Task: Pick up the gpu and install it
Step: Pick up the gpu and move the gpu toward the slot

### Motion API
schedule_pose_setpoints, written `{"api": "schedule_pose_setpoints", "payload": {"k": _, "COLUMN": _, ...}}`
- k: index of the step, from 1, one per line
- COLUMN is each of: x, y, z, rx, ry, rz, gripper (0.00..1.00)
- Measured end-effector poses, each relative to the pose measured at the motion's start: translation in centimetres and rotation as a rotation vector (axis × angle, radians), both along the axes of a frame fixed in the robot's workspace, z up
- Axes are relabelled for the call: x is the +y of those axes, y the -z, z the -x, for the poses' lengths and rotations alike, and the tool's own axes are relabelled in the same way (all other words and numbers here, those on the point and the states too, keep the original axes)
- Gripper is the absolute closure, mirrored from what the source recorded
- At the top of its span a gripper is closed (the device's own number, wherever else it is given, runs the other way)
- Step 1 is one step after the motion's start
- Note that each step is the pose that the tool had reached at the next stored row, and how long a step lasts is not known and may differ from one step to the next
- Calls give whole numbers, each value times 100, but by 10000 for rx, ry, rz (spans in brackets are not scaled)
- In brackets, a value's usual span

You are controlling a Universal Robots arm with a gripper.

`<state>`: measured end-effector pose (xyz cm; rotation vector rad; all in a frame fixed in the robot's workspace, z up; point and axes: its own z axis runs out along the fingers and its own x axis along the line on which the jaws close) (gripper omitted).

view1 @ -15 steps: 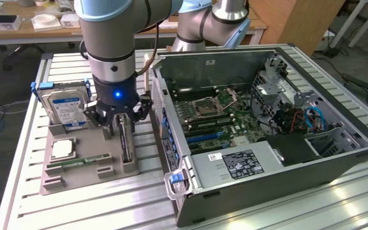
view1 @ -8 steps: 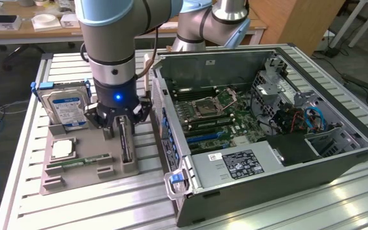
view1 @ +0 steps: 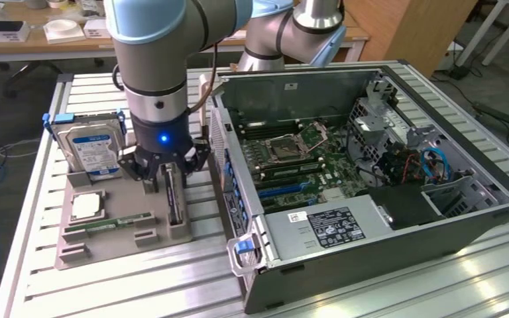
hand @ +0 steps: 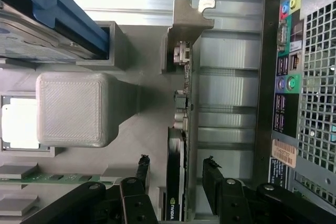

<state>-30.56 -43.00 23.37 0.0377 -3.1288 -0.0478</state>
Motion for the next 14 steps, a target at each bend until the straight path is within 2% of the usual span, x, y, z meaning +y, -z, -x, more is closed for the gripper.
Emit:
{"api": "schedule_pose_setpoints", "payload": {"k": 10, "x": 2, "y": 107, "z": 5, "rx": 0, "ry": 0, "rz": 0, "gripper": 47}}
{"api": "schedule_pose_setpoints", "payload": {"k": 14, "x": 2, "y": 120, "z": 9, "rx": 0, "ry": 0, "rz": 1, "gripper": 47}}
